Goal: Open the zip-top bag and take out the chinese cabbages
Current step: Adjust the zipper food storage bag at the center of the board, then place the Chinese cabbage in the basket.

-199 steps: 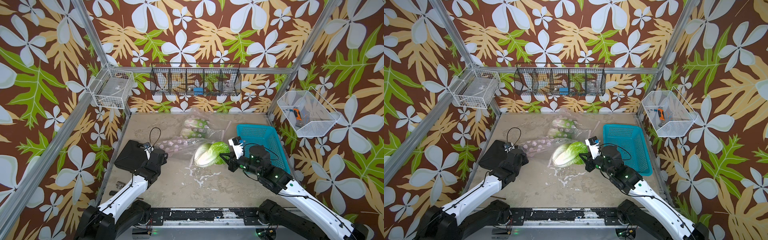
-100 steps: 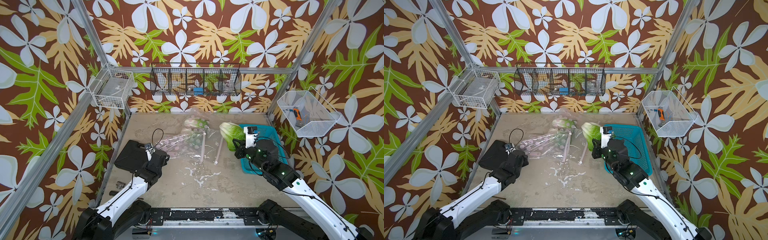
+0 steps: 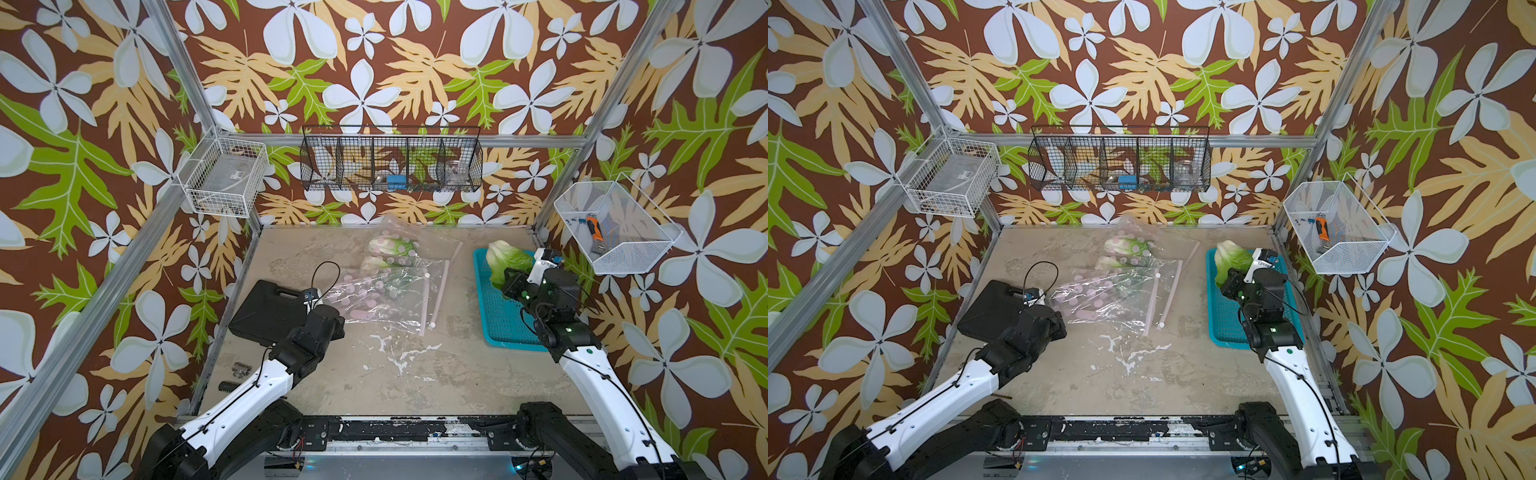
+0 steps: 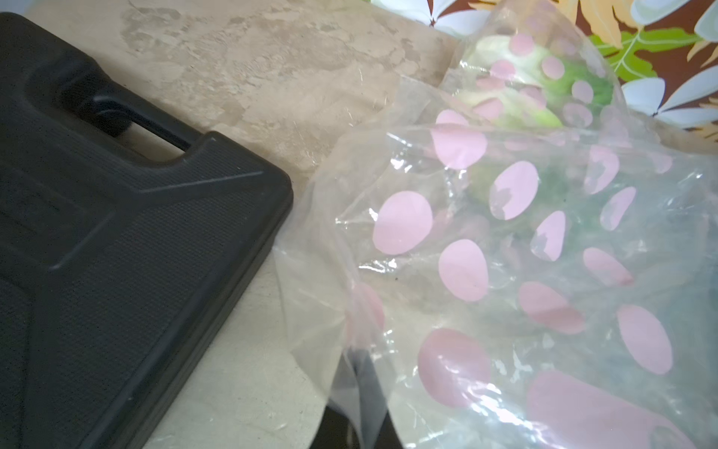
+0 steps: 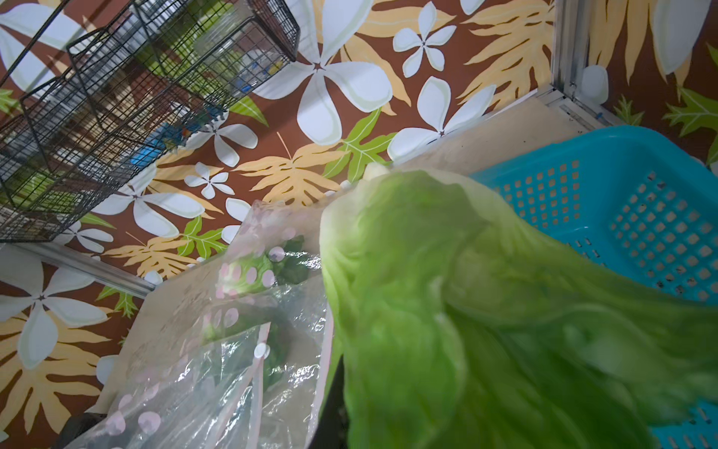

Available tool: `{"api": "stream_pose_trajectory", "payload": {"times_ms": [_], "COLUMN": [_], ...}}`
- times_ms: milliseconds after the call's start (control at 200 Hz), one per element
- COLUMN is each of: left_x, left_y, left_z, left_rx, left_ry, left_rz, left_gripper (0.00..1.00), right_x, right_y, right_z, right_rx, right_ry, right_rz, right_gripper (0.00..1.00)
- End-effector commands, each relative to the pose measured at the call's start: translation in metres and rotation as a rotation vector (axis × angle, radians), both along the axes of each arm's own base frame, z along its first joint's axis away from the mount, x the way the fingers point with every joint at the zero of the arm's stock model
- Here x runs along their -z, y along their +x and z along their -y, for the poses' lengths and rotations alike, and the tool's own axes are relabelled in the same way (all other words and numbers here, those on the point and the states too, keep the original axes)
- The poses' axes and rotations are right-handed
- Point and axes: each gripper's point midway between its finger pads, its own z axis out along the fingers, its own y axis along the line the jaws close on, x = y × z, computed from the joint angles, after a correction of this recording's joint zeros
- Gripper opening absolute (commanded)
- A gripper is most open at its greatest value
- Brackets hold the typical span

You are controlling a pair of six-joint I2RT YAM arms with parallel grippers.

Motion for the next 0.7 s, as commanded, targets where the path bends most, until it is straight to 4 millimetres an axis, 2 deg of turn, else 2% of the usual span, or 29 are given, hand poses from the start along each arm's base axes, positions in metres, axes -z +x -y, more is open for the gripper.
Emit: {"api": "stream_pose_trajectory", "payload": {"times_ms": [0, 150, 345, 430, 500, 580, 696], "left_x": [0.011, 0.021, 0.038, 0.04, 0.038, 0.03, 0.007], "left_y": [-0.008, -0.013, -0.019, -0.02, -0.02, -0.021, -0.02], "left_z": [0.007, 0.013, 0.019, 0.02, 0.018, 0.014, 0.009], "left_rx": [0.031, 0.049, 0.068, 0.06, 0.053, 0.038, 0.02], "left_ry": [0.013, 0.004, 0.032, 0.031, 0.031, 0.035, 0.028], "left_rz": [-0.069, -0.102, -0.174, -0.182, -0.179, -0.165, -0.108], "left_gripper": [0.0, 0.0, 0.0, 0.13, 0.34, 0.51, 0.63], "right_x": [-0.009, 0.01, 0.033, 0.042, 0.049, 0.055, 0.063], "right_y": [0.014, 0.026, 0.027, 0.029, 0.031, 0.032, 0.029], "right_z": [-0.005, 0.007, 0.016, 0.024, 0.031, 0.041, 0.052], "right_rx": [-0.049, -0.021, 0.025, 0.058, 0.085, 0.116, 0.149], "right_ry": [0.071, 0.077, 0.068, 0.038, 0.004, -0.004, -0.013], "right_rz": [0.07, 0.053, 0.044, 0.036, 0.019, 0.006, -0.006], "right_gripper": [0.0, 0.0, 0.0, 0.0, 0.0, 0.0, 0.0]}}
